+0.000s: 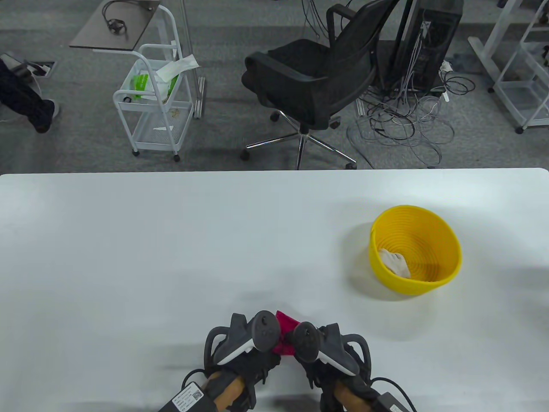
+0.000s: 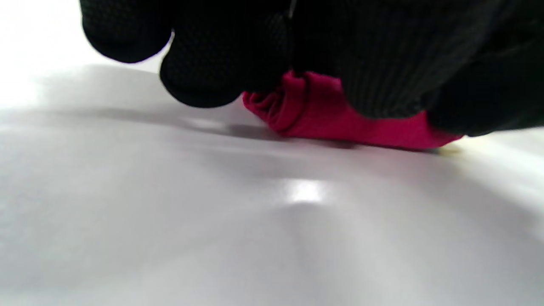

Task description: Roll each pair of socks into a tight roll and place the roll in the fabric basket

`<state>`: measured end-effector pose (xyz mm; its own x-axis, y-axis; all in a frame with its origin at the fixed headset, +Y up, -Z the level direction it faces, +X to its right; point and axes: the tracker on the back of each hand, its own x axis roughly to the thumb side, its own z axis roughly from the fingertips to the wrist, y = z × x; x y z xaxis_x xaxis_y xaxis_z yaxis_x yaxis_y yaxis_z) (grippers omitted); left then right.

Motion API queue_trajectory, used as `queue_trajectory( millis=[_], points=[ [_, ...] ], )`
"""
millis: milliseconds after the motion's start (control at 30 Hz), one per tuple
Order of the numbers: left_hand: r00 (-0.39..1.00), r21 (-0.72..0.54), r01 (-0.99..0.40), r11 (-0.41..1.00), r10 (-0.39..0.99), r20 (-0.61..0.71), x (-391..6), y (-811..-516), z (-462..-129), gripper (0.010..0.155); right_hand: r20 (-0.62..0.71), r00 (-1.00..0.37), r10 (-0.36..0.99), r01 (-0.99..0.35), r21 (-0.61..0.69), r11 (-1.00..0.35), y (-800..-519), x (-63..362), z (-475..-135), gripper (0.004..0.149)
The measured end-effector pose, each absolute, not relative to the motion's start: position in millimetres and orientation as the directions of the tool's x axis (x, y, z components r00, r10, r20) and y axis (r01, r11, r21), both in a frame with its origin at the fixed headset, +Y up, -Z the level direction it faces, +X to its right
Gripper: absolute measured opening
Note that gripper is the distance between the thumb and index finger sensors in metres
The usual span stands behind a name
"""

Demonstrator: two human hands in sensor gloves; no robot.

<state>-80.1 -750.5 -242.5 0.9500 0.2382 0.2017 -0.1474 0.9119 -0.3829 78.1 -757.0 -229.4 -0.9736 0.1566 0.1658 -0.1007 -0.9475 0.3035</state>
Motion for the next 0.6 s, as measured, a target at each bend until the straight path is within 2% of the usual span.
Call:
queue_trajectory(
  millis=[67,267,333,500,600],
  points=[
    [0.952,-0.37,-0.134,0.919,0.224,0.211,-78,-752,-243,0.058,0.166,-0.972,0.167,-0.11,0.303,-0.947,-756,78,-230,0.048],
    [0.945,-0.319,-0.118,0.94,0.204,0.254,-72,-753,-244,0.045,0.154,-0.968,0.196,-0.142,0.309,-0.94,-756,79,-231,0.045],
    [0.945,-0.338,-0.124,0.933,0.216,0.247,-73,-752,-244,0.044,0.147,-0.967,0.21,-0.156,0.311,-0.938,-755,81,-232,0.045],
    [0.941,-0.399,-0.163,0.902,0.263,0.21,-79,-751,-245,0.044,0.206,-0.951,0.232,-0.192,0.195,-0.962,-733,86,-229,0.045],
    [0.939,-0.422,-0.182,0.888,0.284,0.192,-81,-753,-247,0.044,0.257,-0.927,0.272,-0.218,0.22,-0.951,-728,83,-224,0.041]
  ],
)
